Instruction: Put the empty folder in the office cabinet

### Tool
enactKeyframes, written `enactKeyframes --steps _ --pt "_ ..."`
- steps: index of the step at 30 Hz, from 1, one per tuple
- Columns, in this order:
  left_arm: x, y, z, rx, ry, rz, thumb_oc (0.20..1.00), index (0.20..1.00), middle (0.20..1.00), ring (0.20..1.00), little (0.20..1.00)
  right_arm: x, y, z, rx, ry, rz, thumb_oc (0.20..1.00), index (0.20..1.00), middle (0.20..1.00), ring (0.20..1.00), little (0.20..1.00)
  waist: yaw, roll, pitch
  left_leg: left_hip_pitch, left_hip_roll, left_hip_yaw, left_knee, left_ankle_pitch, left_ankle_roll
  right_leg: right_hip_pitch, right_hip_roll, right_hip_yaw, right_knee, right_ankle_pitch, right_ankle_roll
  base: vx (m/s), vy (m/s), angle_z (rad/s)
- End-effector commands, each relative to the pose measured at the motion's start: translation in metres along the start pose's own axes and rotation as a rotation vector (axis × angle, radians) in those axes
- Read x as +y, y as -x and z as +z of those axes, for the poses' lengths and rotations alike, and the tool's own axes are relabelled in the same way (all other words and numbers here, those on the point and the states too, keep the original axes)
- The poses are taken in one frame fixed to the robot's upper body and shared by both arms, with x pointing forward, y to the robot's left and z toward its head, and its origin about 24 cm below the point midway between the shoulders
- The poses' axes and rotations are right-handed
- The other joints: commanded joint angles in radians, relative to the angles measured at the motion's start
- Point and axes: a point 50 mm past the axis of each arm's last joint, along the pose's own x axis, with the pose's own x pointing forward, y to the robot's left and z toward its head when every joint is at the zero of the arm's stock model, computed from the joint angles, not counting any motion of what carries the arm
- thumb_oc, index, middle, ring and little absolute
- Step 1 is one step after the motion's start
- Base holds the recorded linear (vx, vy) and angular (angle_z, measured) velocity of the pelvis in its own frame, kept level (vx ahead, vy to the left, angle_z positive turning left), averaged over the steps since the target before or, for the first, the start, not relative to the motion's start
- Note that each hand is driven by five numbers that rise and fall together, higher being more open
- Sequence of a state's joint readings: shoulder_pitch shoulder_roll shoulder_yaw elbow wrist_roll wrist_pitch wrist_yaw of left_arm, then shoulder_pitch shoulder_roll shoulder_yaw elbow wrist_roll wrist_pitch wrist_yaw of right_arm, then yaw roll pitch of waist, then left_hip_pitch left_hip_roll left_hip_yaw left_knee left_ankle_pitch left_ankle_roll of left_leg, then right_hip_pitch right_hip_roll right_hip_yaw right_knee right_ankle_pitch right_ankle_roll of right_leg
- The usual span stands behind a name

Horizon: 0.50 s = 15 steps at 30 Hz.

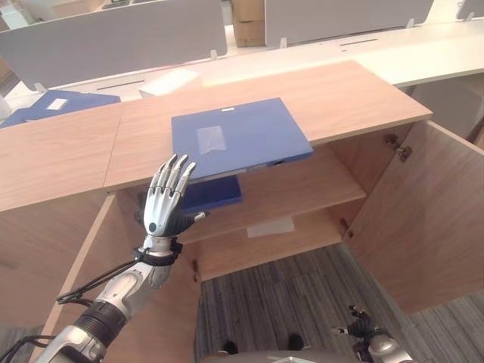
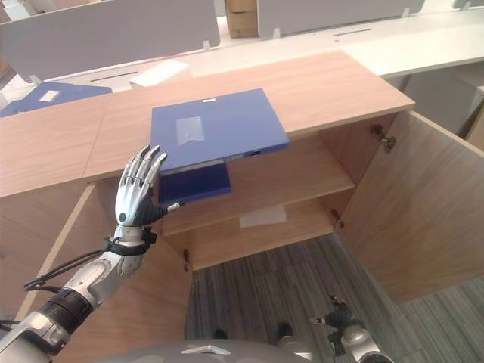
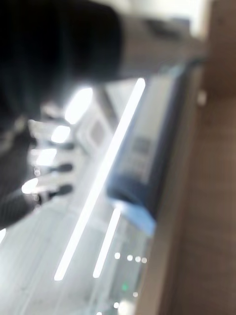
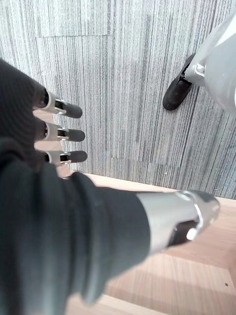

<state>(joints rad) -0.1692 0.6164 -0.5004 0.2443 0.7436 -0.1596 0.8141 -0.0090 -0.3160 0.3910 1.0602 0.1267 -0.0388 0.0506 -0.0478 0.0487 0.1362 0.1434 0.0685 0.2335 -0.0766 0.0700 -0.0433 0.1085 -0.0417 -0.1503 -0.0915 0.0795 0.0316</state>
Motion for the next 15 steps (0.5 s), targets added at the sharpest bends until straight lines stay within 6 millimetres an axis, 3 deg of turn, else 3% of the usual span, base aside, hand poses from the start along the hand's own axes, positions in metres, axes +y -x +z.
enactKeyframes --steps 1,9,15 --pt "0.016 -0.040 -0.007 -0.086 -0.116 0.108 1.000 1.000 1.000 1.000 1.000 -0.009 -0.004 0.018 -0.045 0.039 -0.028 1.000 1.000 1.000 1.000 1.000 -0.022 -0.016 -0.002 -0.010 0.029 -0.011 0.058 -0.124 -0.014 0.036 0.002 0.031 0.004 -0.110 0.021 -0.01 0.009 -0.09" --pt "0.001 -0.041 -0.017 -0.031 -0.181 0.088 1.000 1.000 1.000 1.000 1.000 -0.008 -0.004 0.014 -0.036 0.042 -0.022 1.000 1.000 1.000 1.000 1.000 -0.045 -0.017 -0.012 0.001 0.030 0.007 0.057 -0.127 -0.011 0.036 0.005 0.047 0.004 -0.107 0.024 0.01 0.015 -0.05" --pt "-0.003 -0.043 -0.035 0.053 -0.252 0.050 1.000 1.000 1.000 1.000 1.000 -0.009 -0.002 0.010 -0.030 0.053 -0.019 1.000 1.000 1.000 1.000 1.000 -0.066 -0.017 -0.020 0.014 0.028 0.022 0.051 -0.128 -0.007 0.035 0.007 0.061 0.004 -0.103 0.030 0.01 0.022 -0.09"
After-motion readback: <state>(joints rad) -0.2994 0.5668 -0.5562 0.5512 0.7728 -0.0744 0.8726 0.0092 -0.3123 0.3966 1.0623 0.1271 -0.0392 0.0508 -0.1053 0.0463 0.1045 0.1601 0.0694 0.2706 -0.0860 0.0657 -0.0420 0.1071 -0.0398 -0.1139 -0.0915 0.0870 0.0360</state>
